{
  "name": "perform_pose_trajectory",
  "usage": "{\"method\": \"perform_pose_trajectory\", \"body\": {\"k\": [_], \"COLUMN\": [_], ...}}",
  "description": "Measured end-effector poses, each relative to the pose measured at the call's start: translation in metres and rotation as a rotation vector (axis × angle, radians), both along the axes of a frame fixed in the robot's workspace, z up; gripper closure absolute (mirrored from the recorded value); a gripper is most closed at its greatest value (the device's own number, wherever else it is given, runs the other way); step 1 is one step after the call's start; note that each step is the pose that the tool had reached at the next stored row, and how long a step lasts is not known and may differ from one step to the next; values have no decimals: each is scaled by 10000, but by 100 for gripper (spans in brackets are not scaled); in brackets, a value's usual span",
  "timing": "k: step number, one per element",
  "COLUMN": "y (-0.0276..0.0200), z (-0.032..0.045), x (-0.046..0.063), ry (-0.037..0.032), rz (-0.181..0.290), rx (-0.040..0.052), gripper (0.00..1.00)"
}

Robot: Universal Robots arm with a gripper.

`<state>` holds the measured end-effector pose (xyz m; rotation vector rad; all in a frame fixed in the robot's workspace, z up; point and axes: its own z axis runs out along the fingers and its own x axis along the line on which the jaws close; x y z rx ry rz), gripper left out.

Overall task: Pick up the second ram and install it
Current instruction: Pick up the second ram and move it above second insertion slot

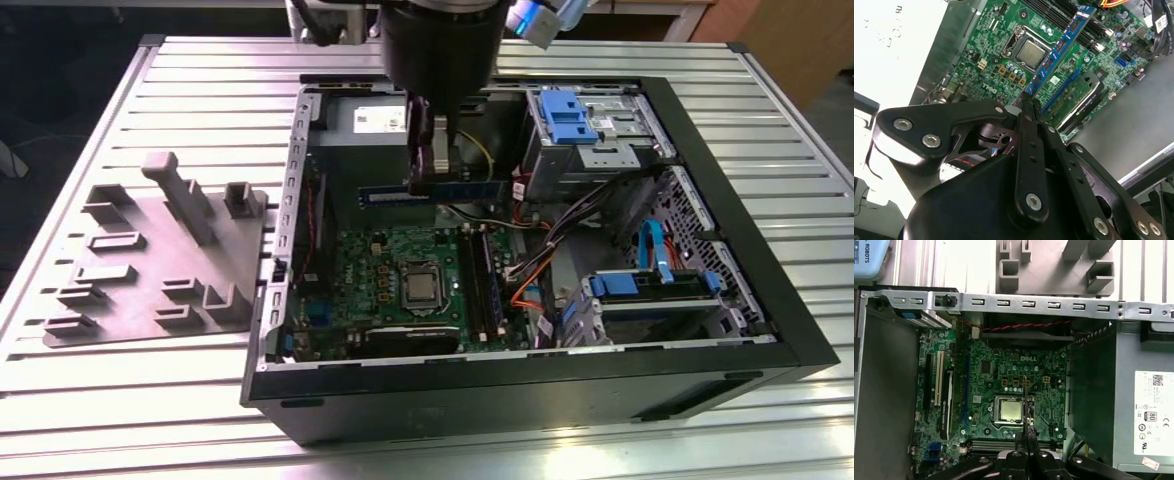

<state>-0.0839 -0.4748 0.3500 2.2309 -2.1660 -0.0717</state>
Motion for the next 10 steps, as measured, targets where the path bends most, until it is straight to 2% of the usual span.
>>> {"method": "perform_pose_trajectory", "body": {"k": [10], "y": [-11], "z": [-161], "x": [6], "ry": [0], "rz": [-2], "rx": [0], "gripper": [88]}}
